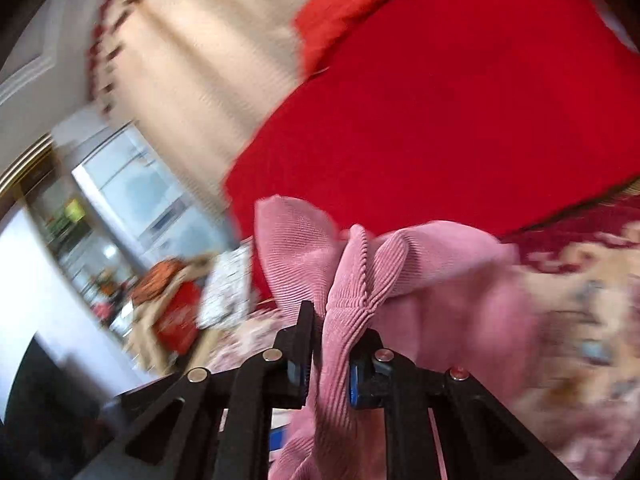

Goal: Fold large clothes

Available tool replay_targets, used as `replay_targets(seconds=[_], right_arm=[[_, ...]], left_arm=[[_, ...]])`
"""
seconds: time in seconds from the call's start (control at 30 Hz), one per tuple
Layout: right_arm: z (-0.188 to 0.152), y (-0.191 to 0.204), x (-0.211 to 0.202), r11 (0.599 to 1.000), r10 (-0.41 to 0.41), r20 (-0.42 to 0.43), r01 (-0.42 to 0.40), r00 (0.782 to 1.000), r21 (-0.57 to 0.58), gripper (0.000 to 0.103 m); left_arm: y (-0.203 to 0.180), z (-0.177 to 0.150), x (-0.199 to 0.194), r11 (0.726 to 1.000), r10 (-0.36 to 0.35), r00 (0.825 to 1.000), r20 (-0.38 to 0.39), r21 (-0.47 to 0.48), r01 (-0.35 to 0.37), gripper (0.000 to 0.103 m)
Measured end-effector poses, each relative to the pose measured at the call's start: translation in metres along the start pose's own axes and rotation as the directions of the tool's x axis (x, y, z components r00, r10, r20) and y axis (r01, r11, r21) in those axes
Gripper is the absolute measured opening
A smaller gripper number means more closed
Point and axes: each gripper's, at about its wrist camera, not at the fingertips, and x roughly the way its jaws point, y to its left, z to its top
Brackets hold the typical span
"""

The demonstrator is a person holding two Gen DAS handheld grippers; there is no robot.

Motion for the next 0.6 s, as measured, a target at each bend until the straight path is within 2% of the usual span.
replay_targets(seconds=[0.07,0.13,0.2,0.27,0.3,0.4,0.43,0.47,0.53,0.6], right_arm=[[-0.008,-0.045,0.009,0.992,-0.072,-0.046,0.076,0.996,0.098,0.014],[-0.024,-0.084,0.031,0.974,-0.157,-0.160,0.179,0.975,0.137,0.014],[-0.042,-0.113,0.051,0.956,-0.106,-0.239,0.165,0.965,0.242,0.014],[-0.038,-0.106,0.050,0.966,-0.127,-0.235,0.174,0.964,0.189,0.014],[-0.035,-0.098,0.050,0.972,-0.147,-0.232,0.183,0.962,0.147,0.018],[-0.041,-0.098,0.051,0.962,-0.118,-0.226,0.168,0.967,0.215,0.019],[-0.041,-0.098,0.050,0.958,-0.118,-0.228,0.172,0.967,0.231,0.020],[-0.040,-0.097,0.048,0.953,-0.115,-0.237,0.175,0.965,0.247,0.022],[-0.035,-0.103,0.030,0.945,-0.145,-0.235,0.205,0.961,0.255,0.038],[-0.029,-0.092,0.008,0.943,-0.213,-0.175,0.249,0.961,0.220,0.069]], left_arm=[[0.004,0.001,0.007,1.000,0.026,0.999,-0.021,-0.013,-0.026,0.052],[0.013,0.006,-0.001,0.999,-0.010,1.000,-0.018,-0.042,0.009,0.052],[0.023,0.010,-0.016,0.997,-0.011,1.000,0.007,-0.074,0.012,0.054],[0.033,0.008,-0.029,0.994,0.072,0.996,0.045,-0.082,-0.068,0.058],[0.036,0.009,-0.033,0.991,0.114,0.992,0.044,-0.080,-0.111,0.058],[0.039,-0.003,-0.010,0.967,0.255,0.965,-0.061,-0.003,-0.256,0.060],[0.034,-0.009,-0.004,0.951,0.308,0.948,-0.078,0.060,-0.304,0.060],[0.030,-0.011,-0.006,0.945,0.322,0.944,-0.067,0.086,-0.316,0.060],[0.031,-0.008,-0.010,0.949,0.310,0.948,-0.068,0.083,-0.304,0.060],[0.036,-0.010,-0.011,0.952,0.305,0.949,-0.073,0.061,-0.301,0.060]])
